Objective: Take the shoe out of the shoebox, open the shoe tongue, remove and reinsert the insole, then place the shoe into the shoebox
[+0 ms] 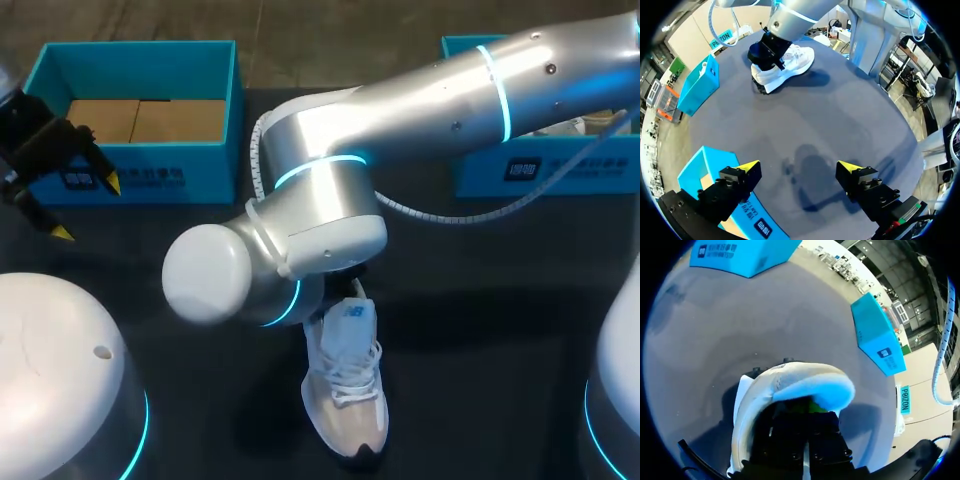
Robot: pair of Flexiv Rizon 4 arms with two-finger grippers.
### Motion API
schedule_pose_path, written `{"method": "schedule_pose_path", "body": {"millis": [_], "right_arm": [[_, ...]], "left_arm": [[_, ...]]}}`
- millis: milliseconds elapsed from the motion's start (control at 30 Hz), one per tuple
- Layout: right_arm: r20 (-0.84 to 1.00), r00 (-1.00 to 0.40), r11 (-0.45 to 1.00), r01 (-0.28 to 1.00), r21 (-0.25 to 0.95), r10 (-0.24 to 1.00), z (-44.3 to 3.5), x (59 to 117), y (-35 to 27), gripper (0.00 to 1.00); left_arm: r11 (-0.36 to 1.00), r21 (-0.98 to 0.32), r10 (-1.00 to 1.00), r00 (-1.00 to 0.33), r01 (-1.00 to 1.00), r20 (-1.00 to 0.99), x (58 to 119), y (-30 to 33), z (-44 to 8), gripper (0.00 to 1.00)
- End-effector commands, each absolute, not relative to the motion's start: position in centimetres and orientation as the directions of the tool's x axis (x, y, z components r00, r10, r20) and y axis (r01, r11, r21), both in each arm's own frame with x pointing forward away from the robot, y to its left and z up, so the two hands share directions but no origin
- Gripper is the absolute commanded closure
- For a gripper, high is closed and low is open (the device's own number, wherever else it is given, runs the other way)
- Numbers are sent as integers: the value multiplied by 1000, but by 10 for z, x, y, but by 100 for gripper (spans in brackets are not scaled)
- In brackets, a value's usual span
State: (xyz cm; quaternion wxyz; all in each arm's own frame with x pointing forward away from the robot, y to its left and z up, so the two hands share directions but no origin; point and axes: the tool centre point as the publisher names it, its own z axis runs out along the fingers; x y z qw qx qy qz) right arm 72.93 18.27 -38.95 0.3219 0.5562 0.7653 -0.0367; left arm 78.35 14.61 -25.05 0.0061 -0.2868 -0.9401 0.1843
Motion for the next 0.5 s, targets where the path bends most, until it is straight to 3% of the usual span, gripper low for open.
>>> {"method": "schedule_pose_path", "body": {"millis": [33, 267, 500], "right_arm": [[-476, -44, 249, 892, 378, 878, -403, 726, 184, 100], [-415, -68, 235, 900, 366, 907, -409, 720, 188, 100], [-416, -57, 245, 876, 416, 908, -381, 716, 187, 100]], "left_arm": [[769, -347, 541, -836, 537, -93, 783, 146, -250, 0], [769, -347, 541, -836, 537, -93, 783, 146, -250, 0], [769, -347, 541, -836, 537, -93, 783, 146, -250, 0]]}}
